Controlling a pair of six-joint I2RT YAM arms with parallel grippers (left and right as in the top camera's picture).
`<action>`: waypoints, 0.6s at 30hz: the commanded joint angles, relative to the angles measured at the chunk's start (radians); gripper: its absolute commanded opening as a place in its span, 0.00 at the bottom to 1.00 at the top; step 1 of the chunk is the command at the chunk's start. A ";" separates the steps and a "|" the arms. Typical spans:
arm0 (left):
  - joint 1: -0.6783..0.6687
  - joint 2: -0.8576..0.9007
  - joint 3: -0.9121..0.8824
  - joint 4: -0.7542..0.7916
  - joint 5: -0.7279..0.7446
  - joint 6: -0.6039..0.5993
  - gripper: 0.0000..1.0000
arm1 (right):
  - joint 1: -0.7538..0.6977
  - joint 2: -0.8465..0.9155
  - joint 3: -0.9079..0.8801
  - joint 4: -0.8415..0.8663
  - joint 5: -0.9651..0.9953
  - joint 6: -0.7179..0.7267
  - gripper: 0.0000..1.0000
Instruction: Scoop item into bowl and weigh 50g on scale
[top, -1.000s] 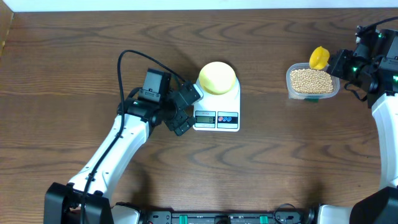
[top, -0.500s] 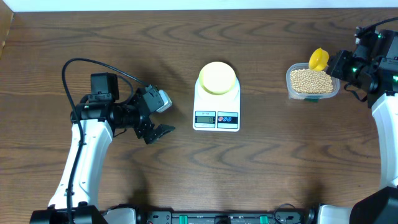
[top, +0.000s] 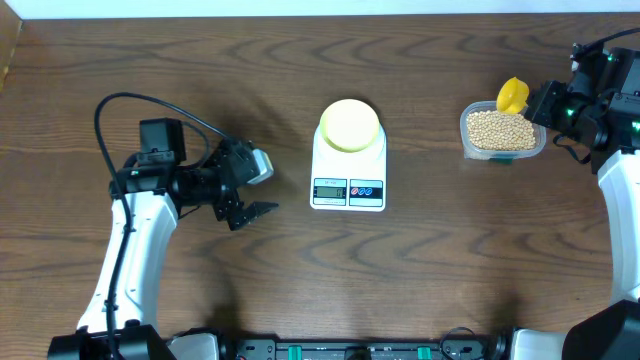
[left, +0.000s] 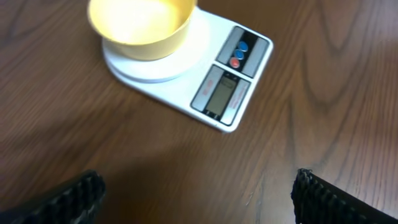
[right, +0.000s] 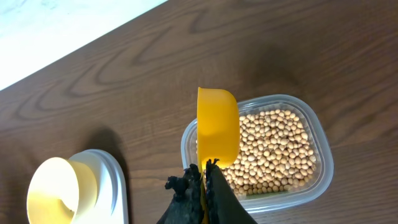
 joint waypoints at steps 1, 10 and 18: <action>0.033 0.006 -0.010 0.009 0.001 -0.080 0.98 | -0.002 -0.011 0.019 -0.003 0.008 -0.014 0.01; 0.037 0.006 -0.010 0.012 0.002 -0.093 0.98 | -0.002 -0.011 0.019 -0.002 0.008 -0.014 0.01; 0.037 0.006 -0.010 0.012 -0.030 -0.093 0.98 | -0.002 -0.011 0.019 -0.002 0.008 -0.014 0.01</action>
